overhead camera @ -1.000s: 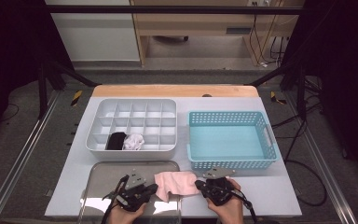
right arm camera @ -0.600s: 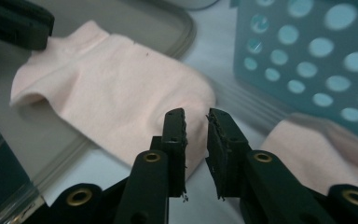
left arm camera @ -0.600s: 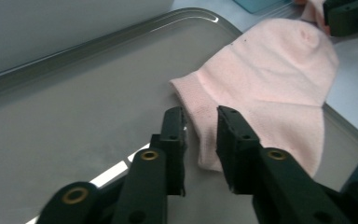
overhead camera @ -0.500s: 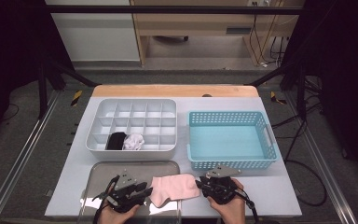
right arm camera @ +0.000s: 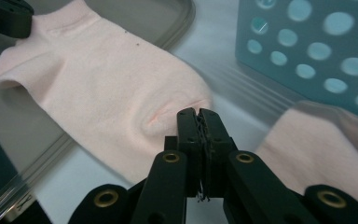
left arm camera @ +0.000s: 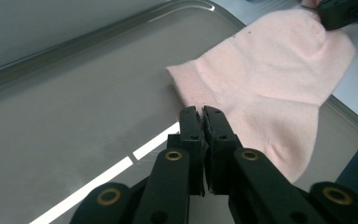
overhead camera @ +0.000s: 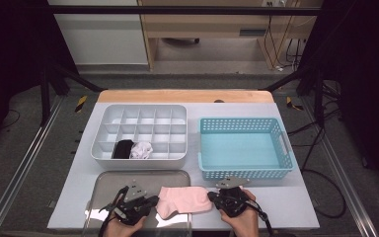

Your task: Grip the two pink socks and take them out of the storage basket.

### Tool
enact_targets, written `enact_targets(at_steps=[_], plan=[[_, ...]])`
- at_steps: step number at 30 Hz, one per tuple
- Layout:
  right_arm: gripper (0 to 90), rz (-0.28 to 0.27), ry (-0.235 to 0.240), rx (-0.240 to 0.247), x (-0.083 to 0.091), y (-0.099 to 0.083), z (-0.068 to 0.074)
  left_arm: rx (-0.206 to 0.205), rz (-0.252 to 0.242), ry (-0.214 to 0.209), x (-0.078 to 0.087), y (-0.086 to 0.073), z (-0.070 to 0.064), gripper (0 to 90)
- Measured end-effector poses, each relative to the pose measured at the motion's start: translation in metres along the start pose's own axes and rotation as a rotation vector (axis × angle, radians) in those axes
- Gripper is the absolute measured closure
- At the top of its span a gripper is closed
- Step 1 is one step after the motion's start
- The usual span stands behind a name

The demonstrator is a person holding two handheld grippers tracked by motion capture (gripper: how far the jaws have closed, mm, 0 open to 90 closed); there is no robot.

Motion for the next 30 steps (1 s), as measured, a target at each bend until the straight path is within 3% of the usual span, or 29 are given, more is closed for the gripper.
enact_targets(at_steps=[2,5,7,10,15,22,30], plan=[[88.4,-0.008,0.008,0.0,0.003,0.0,-0.001,-0.005,0.003,0.002,-0.002,0.0,0.001,86.2],[85.9,0.024,-0.008,0.013,-0.004,-0.005,0.0,-0.025,0.011,0.022,-0.006,0.0,0.001,82.7],[81.0,0.019,-0.003,0.017,-0.005,-0.004,0.002,-0.02,-0.018,0.033,-0.004,0.003,0.002,73.4],[78.6,-0.033,0.021,-0.018,0.005,0.004,-0.001,0.012,-0.074,0.037,0.004,0.009,0.007,66.7],[78.6,-0.088,-0.053,-0.052,0.024,0.008,-0.03,0.046,-0.131,0.052,0.021,0.015,0.017,61.0],[75.2,-0.083,-0.175,-0.101,0.037,-0.001,-0.07,0.067,-0.157,0.07,0.032,0.015,0.027,55.7],[66.6,-0.053,-0.214,-0.127,0.031,-0.014,-0.091,0.078,-0.153,0.061,0.029,0.012,0.027,54.1]])
Point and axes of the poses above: each handheld gripper's, and its own axes: x roughly backward along the jaws, y roughly out of its top, z roughly to its left, the point moved 10 cm from there along -x, roughly forward along the jaws, and after that the axes turned 10 degrees about -y, right-handed, at the moved point
